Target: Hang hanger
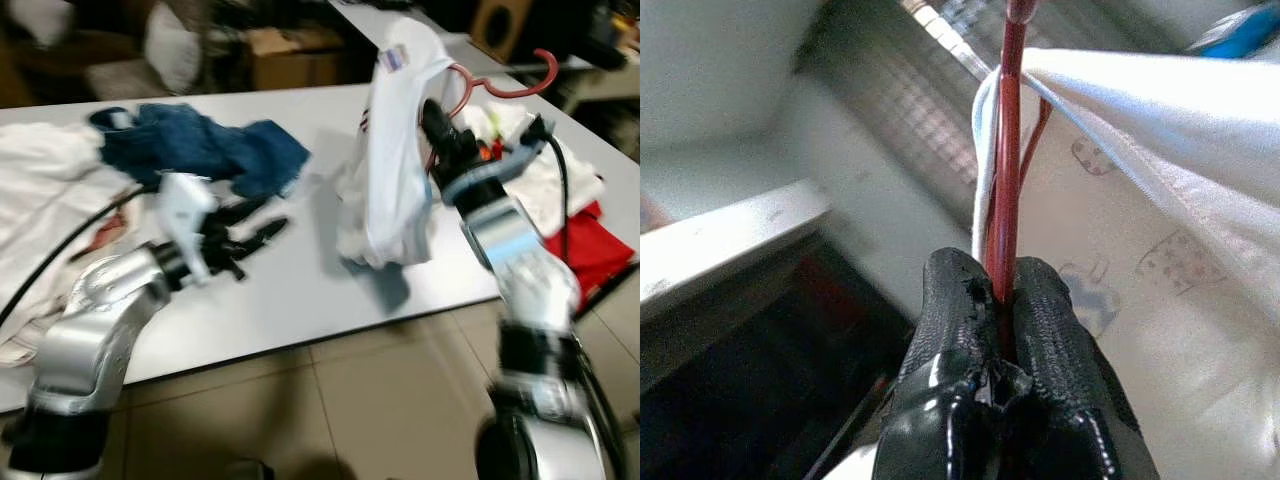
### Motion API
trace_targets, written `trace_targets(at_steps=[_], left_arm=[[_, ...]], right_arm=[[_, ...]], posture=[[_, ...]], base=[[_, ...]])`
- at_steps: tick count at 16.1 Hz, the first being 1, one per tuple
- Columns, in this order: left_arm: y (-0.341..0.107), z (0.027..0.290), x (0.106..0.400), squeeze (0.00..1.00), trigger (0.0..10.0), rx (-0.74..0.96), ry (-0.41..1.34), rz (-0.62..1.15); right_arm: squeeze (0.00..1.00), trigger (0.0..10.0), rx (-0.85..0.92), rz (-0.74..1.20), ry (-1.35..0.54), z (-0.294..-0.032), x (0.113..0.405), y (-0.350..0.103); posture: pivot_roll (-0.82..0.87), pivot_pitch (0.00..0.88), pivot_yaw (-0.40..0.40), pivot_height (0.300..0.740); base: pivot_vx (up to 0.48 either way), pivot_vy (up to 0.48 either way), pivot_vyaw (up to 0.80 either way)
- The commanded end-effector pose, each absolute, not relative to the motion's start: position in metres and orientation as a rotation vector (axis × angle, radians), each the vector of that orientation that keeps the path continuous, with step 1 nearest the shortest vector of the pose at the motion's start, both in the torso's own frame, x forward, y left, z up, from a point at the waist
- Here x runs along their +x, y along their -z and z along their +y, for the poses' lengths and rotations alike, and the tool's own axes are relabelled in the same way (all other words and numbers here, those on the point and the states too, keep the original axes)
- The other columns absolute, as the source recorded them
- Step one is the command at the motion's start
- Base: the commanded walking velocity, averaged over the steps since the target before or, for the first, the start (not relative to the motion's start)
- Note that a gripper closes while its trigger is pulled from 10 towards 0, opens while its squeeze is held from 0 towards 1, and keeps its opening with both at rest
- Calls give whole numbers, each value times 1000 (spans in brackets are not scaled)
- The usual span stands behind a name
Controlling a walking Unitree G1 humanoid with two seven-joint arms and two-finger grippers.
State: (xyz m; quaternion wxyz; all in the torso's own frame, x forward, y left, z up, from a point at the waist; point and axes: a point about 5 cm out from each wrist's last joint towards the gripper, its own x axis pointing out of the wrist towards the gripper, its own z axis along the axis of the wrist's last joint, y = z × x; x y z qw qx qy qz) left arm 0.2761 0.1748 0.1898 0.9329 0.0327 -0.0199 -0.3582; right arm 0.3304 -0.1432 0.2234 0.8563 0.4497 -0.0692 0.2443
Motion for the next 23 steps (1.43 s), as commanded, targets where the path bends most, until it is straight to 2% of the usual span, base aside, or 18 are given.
trace_targets(at_steps=[1, 3, 5, 6, 9, 12, 13, 14, 15, 16, 17, 18, 23], left_arm=[[-190, 172, 274, 1000, 10000, 44, 728, -35], [-178, 166, 262, 1000, 10000, -71, 654, -11], [-167, 162, 257, 1000, 10000, -64, 641, 52], [-164, 160, 259, 1000, 10000, -55, 643, 74], [-162, 155, 263, 1000, 10000, 34, 638, 88], [-164, 151, 258, 1000, 10000, 34, 645, 91], [-163, 151, 259, 973, 10000, 31, 635, 94], [-162, 151, 259, 725, 10000, 29, 628, 95], [-161, 151, 261, 667, 10000, 19, 618, 103], [-159, 152, 262, 267, 10000, 12, 606, 110], [-158, 154, 264, 122, 10000, 12, 591, 118], [-158, 155, 264, 20, 10000, 20, 586, 119], [-159, 148, 261, 0, 10000, 24, 597, 91]], right_arm=[[0, 10000, 929, -181, -550, -144, 325, -237], [0, 10000, 883, -177, -559, -149, 294, -239], [0, 10000, 890, -144, -561, -150, 279, -235], [0, 10000, 840, -105, -584, -147, 268, -229], [0, 10000, 748, -43, -585, -145, 250, -217], [0, 10000, 723, 51, -551, -144, 238, -202], [0, 10000, 716, 76, -546, -143, 237, -197], [0, 10000, 719, 88, -545, -141, 236, -195], [0, 10000, 718, 97, -543, -141, 236, -193], [0, 10000, 716, 101, -543, -140, 235, -192], [0, 10000, 712, 105, -546, -140, 235, -192], [0, 10000, 707, 111, -557, -139, 232, -192], [0, 10000, 715, 101, -590, -139, 228, -192]], posture=[[-116, 0, -17, 740], [-112, 0, -21, 740], [-120, 0, -19, 740], [-134, 0, -11, 740], [-143, 0, -5, 740], [-147, 0, 1, 740], [-147, 0, 3, 740], [-147, 0, 8, 740], [-146, 0, 10, 740], [-145, 0, 11, 740], [-146, 0, 11, 740], [-146, 0, 11, 740], [-138, 0, -16, 740]], base=[[0, 0, 800], [0, 0, 800], [0, 0, 800], [0, 0, 800], [0, 0, 800], [0, 0, 800], [0, 0, 800], [0, 0, 800], [0, 0, 800], [0, 0, 800], [0, 0, 800], [0, 0, 800], [0, 0, 800]])
